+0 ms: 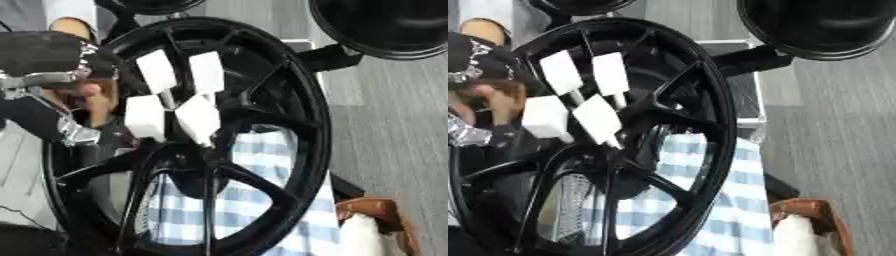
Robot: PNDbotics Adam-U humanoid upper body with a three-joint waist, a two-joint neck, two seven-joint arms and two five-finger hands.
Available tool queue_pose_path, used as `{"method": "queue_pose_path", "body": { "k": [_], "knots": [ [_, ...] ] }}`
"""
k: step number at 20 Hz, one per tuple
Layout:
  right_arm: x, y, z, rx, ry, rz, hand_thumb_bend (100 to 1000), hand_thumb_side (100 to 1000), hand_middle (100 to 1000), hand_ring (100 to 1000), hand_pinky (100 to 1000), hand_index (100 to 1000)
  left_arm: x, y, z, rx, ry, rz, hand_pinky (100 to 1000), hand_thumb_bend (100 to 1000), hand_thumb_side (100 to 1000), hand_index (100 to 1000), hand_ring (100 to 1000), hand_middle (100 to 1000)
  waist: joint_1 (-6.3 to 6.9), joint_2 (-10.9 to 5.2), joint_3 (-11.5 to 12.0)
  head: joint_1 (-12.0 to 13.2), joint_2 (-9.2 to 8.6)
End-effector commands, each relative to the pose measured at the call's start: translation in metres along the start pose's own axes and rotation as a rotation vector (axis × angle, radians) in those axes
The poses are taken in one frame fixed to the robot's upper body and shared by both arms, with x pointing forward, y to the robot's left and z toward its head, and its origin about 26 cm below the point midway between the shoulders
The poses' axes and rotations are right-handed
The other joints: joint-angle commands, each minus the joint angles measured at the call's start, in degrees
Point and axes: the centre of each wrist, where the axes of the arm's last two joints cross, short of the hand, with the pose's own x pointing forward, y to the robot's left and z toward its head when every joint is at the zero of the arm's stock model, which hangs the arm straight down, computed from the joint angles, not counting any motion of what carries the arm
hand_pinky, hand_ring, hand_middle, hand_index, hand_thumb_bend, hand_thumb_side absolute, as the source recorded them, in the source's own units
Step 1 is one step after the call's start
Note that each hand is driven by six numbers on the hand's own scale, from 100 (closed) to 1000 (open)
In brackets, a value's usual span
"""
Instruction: Pull the pin out of the wheel hub.
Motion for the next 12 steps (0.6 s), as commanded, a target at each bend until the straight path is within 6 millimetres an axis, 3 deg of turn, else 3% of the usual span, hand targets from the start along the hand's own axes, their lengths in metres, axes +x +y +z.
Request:
{"method": "queue_pose_path", "body": {
  "k": [1,12],
  "knots": [
    [0.0027,-0.0023,-0.0015,0.0,-0.01,-0.007,100,611,424,534,701,760,-0.0005,0.0098,0.0058,0.002,0.018,-0.037,790,313,789,866,738,673,-0.01,-1.01,0.08,0.07,0.3],
    [0.0023,-0.0028,-0.0014,-0.001,-0.008,-0.007,100,613,424,534,701,760,-0.0008,0.0081,0.0066,0.014,0.022,-0.02,786,304,778,870,732,666,0.06,-1.22,0.13,0.22,0.3]
  ]
}}
